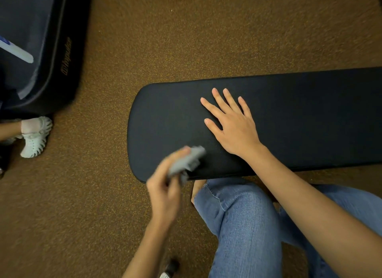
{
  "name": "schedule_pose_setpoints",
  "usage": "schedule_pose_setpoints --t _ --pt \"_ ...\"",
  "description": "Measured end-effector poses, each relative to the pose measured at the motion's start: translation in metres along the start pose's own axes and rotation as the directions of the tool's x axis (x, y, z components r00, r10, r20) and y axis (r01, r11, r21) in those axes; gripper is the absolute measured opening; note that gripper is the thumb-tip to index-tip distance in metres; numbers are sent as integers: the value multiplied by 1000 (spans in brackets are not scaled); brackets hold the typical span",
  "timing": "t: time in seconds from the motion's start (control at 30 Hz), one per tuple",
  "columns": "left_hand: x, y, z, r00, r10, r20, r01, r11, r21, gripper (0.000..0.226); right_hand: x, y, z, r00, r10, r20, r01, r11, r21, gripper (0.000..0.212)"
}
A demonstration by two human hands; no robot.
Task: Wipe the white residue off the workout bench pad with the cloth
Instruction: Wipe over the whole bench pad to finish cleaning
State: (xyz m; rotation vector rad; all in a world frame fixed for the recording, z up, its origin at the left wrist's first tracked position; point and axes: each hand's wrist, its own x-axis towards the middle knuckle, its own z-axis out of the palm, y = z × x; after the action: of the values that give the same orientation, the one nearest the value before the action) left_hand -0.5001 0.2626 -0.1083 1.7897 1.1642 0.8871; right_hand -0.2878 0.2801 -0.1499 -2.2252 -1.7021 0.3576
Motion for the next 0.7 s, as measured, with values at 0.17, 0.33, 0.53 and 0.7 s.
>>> schedule_pose_setpoints --t 0.17,0.33,0.53,0.7 --pt "84 -5 -29 980 55 -189 -48 998 43 31 0 1 0 1000 -6 -3 6 1000 -4 52" --pt "164 -42 -33 989 134 64 -144 970 196 38 0 1 1 1000 -2 -4 2 1000 -7 52" --pt "168 -66 -22 928 33 372 -225 845 485 44 0 0 2 1000 0 -2 0 1000 -7 52" --pt "132 -59 -20 934 62 352 -224 869 441 43 0 0 2 1000 3 -7 -3 1000 -12 52"
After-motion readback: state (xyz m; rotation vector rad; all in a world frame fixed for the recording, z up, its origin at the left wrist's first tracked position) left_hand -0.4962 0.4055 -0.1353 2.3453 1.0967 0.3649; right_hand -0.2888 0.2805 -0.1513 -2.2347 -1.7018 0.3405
